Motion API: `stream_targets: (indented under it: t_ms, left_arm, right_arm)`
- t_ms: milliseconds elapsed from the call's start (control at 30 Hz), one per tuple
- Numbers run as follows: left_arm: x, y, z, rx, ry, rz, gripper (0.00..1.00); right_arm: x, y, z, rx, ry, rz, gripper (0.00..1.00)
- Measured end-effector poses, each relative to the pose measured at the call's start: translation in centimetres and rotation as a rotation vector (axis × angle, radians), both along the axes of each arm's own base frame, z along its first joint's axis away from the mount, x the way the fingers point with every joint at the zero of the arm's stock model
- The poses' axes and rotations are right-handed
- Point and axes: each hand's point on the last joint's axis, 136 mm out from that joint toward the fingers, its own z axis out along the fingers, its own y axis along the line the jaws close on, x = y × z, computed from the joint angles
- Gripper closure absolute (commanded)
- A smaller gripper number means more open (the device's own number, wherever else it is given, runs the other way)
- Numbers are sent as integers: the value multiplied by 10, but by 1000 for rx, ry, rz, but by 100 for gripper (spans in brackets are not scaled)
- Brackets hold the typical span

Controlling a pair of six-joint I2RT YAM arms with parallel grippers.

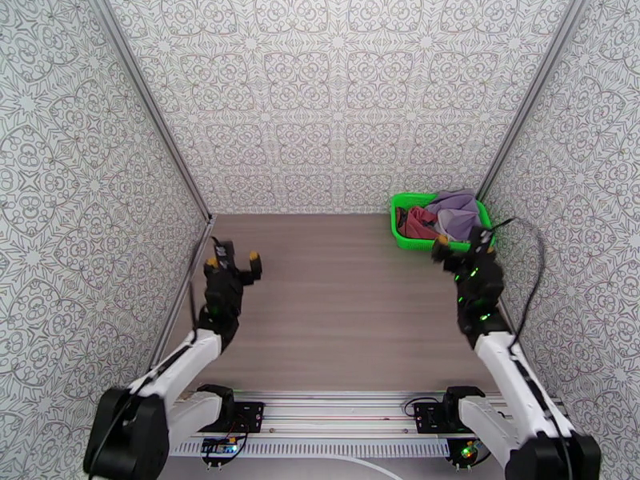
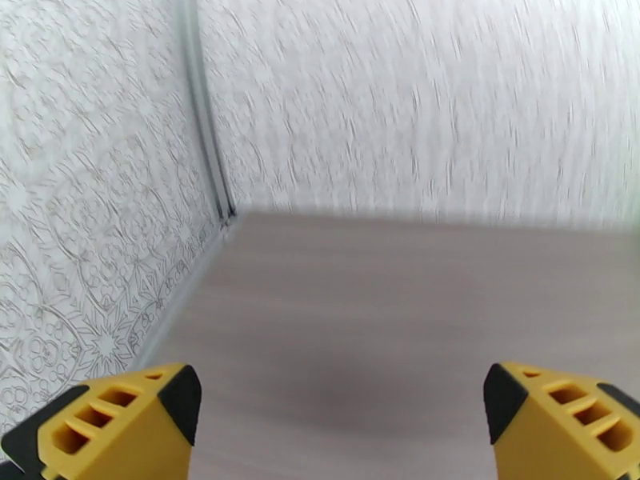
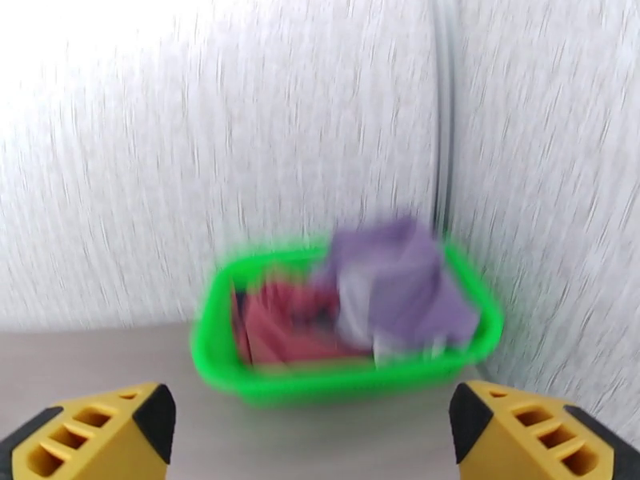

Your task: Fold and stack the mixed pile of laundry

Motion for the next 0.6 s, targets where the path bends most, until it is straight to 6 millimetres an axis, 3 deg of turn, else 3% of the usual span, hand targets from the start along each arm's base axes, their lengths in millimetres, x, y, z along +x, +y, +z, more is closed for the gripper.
stream_targets:
  t_ms: [100, 167, 233, 300, 433, 600]
  left_arm:
    - [6, -16, 38, -63, 32, -18, 1]
    - [6, -38, 47, -75, 87, -59, 1]
    - [3, -68, 45, -70, 169, -121, 1]
    - [-2, -90, 36, -58, 252, -166, 1]
    - [-11, -108, 14, -45, 390, -199, 1]
    - [-23, -122, -13, -19, 505, -225, 1]
  right_arm:
    - [22, 5, 23, 41, 103, 22, 1]
    - [48, 11, 19, 65, 221, 48, 1]
    - [74, 15, -2, 84, 341, 64, 3]
    - [95, 18, -35, 97, 475, 71, 5]
    - [143, 23, -93, 97, 684, 91, 15]
    - [211, 26, -138, 81, 779, 112, 23]
